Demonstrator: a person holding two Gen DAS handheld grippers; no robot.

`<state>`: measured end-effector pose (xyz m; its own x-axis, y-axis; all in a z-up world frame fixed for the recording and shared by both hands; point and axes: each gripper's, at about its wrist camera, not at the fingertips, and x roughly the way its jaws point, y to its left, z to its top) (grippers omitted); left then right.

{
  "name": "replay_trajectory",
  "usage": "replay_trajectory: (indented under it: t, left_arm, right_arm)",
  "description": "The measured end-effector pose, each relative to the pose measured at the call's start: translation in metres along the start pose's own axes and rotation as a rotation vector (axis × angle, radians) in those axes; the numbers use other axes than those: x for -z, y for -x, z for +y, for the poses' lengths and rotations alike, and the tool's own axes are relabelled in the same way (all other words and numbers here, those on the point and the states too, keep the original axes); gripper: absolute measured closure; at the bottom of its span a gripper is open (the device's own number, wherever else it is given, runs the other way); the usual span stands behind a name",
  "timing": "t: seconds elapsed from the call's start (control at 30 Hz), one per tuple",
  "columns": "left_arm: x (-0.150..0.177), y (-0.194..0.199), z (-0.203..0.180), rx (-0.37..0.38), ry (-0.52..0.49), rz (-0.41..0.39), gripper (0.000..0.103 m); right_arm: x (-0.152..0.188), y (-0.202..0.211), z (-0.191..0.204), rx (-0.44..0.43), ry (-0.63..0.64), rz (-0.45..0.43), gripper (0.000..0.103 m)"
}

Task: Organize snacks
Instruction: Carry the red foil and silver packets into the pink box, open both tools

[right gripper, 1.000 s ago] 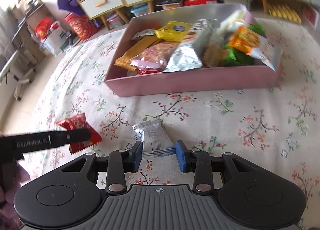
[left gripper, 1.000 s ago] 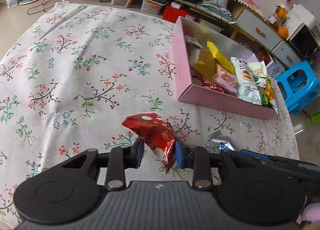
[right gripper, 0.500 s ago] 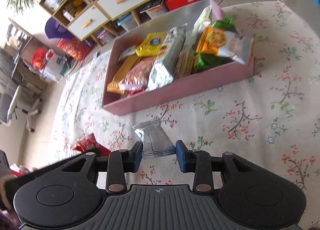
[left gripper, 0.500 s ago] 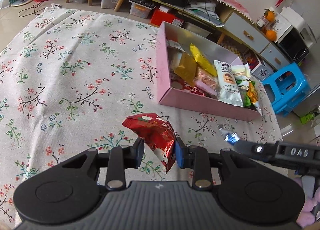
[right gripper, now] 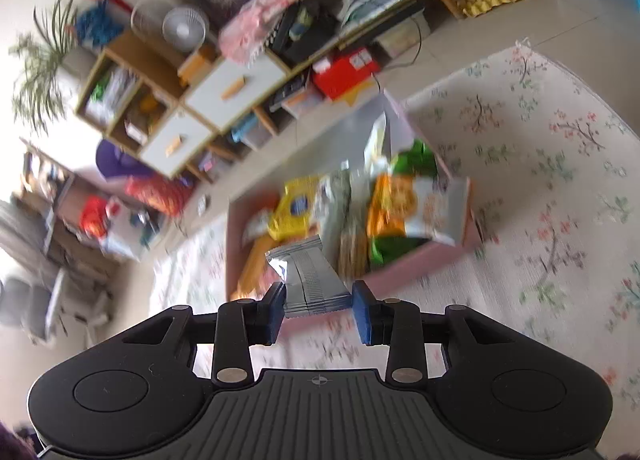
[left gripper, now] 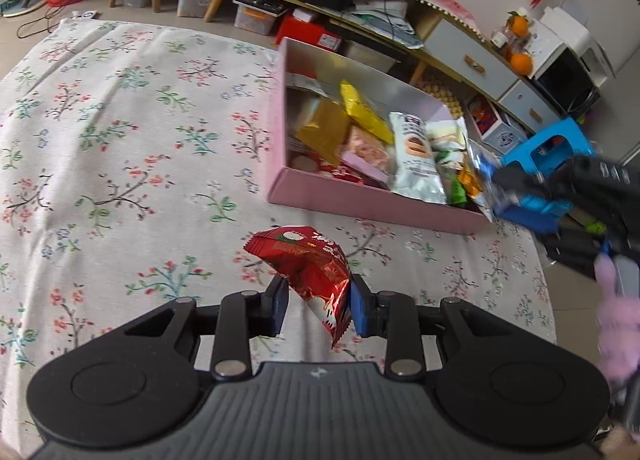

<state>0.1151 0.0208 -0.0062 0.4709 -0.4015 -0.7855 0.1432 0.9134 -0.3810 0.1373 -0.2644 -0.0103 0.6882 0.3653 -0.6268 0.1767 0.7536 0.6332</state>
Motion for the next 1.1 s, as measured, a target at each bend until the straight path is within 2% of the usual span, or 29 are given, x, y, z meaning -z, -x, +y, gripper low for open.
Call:
replay_trajectory:
  t: [0.37, 0.53, 0.77, 0.9, 1.0, 1.1]
  left_arm:
    - [-0.001, 0.0, -0.016, 0.041, -0.011, -0.014, 0.074]
    - [-0.004, 0.0, -0.016, 0.048, -0.01, -0.021, 0.074]
    - [-0.007, -0.004, -0.019, 0.056, -0.017, -0.035, 0.074]
    - [-0.011, -0.001, -0.018, 0.062, -0.002, -0.043, 0.074]
    - [-0.02, 0.001, -0.02, 0.059, 0.013, -0.059, 0.074]
    - [-0.034, 0.002, -0.026, 0.043, 0.001, -0.088, 0.074]
  right_arm:
    - [-0.043, -0.034, -0.003, -0.053, -0.055, -0.152, 0.069]
    - [-0.058, -0.051, -0.006, -0.052, -0.029, -0.204, 0.069]
    - [-0.064, -0.063, -0.027, -0.039, -0.065, -0.214, 0.064]
    - [-0.062, -0.063, -0.036, -0.037, -0.076, -0.185, 0.063]
    - [-0.06, -0.06, -0.035, -0.033, -0.06, -0.165, 0.052]
    - [-0.059, -0.056, -0.029, -0.04, -0.022, -0.143, 0.046]
